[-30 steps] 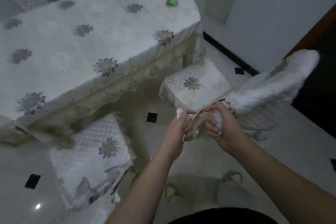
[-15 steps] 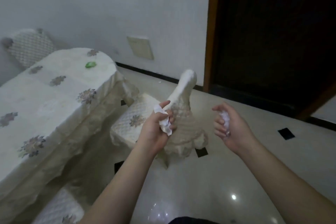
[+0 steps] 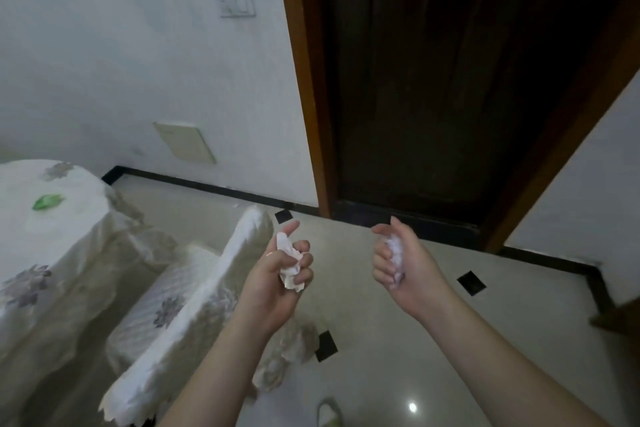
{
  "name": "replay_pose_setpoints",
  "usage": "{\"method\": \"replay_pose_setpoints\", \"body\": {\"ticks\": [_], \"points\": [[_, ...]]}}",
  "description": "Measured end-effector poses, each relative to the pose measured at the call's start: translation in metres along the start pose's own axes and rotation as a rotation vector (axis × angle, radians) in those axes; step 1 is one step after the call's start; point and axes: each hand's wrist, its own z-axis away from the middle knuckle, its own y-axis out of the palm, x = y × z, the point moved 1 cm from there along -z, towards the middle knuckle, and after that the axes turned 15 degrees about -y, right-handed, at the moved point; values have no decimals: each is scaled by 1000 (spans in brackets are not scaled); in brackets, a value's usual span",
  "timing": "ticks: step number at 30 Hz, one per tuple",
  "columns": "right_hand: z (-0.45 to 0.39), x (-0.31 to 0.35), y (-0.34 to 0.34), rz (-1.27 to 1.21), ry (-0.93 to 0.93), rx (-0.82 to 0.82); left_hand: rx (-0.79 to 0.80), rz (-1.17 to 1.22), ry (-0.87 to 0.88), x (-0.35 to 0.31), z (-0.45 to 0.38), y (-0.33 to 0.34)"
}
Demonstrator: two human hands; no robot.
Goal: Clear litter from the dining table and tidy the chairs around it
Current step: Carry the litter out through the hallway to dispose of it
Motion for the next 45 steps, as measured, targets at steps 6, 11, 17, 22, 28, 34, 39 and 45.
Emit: {"method": "replay_pose_setpoints", "body": {"ticks": [6, 11, 17, 22, 28, 34, 39, 45], "points": [[-89, 13, 25, 90, -8, 31, -1, -46, 48, -58, -81, 7], [-160, 34, 52, 236, -34, 48, -8, -35, 32, -104, -133, 17], [-236, 54, 64, 227, -34, 27, 16, -23, 14, -155, -189, 22], [-314, 57, 78, 260, 27, 68, -25, -26, 16, -183, -248, 24], [-411, 71, 100, 275, 112, 183, -277, -59, 83, -220, -319, 18], [-497, 83, 128, 327, 160, 330, -398, 74, 165, -261, -353, 10], [-540, 53, 177, 340, 271, 411, -465, 223, 318, -301, -338, -19], [-568, -8, 256, 368, 405, 548, -556, 368, 500, -347, -292, -73]]}}
